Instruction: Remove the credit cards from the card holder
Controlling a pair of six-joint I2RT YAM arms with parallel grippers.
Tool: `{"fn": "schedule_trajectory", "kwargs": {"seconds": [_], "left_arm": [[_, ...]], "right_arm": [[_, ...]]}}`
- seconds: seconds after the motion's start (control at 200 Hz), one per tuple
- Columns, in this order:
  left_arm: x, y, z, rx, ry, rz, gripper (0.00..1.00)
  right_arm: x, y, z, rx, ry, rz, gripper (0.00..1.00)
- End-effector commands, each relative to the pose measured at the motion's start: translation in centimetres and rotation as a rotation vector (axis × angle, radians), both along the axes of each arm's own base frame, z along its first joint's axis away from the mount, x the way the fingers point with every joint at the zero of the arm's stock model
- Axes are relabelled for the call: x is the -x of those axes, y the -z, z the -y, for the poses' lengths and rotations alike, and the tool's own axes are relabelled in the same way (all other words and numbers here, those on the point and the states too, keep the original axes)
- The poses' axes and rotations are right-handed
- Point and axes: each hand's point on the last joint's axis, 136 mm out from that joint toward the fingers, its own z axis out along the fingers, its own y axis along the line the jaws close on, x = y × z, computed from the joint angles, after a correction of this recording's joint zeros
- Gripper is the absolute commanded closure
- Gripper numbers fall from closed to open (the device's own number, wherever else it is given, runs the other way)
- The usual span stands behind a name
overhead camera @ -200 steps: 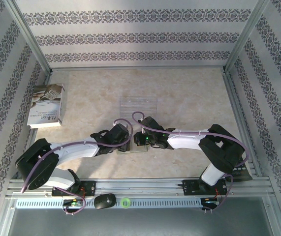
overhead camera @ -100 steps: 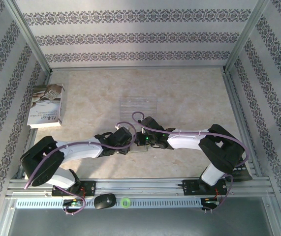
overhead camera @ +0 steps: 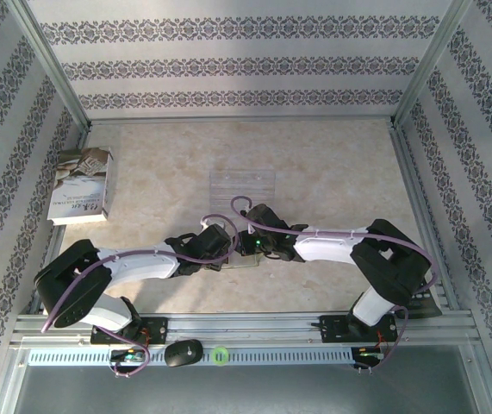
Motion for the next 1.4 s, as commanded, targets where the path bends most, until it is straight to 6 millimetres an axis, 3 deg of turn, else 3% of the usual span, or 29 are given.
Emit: {"fn": "schedule_trajectory", "kwargs": {"seconds": [0.0,0.115,0.21,0.66,1.194,1.394], "left_arm": [[2.8,2.2,-0.7,-0.021,0.024,-0.101,0.62],[2.9,2.3,-0.7,-0.012,0.017,-0.104,0.62],[3.0,2.3,-0.7,-0.001,0.013,-0.102,0.62],[3.0,1.8,-0.6,0.021,0.015,-0.096,0.61],[2.5,0.8,-0.5,0.03,0.017,-0.067,0.56],[2.0,-1.9,-1.2,0.118,-0.033,-0.011,0.55]], "right_arm": [[-0.2,-4.1,-1.4,-0.085,-0.054,0.066,0.82],[0.3,-4.4,-2.9,-0.142,-0.095,-0.004,0.82],[0.5,-2.9,-3.6,-0.147,-0.084,-0.078,0.84],[0.4,2.0,-2.1,-0.064,0.006,-0.168,0.87],[0.5,3.6,-1.7,-0.019,0.017,-0.207,0.88],[0.5,3.7,-1.7,-0.016,0.011,-0.205,0.87]]}}
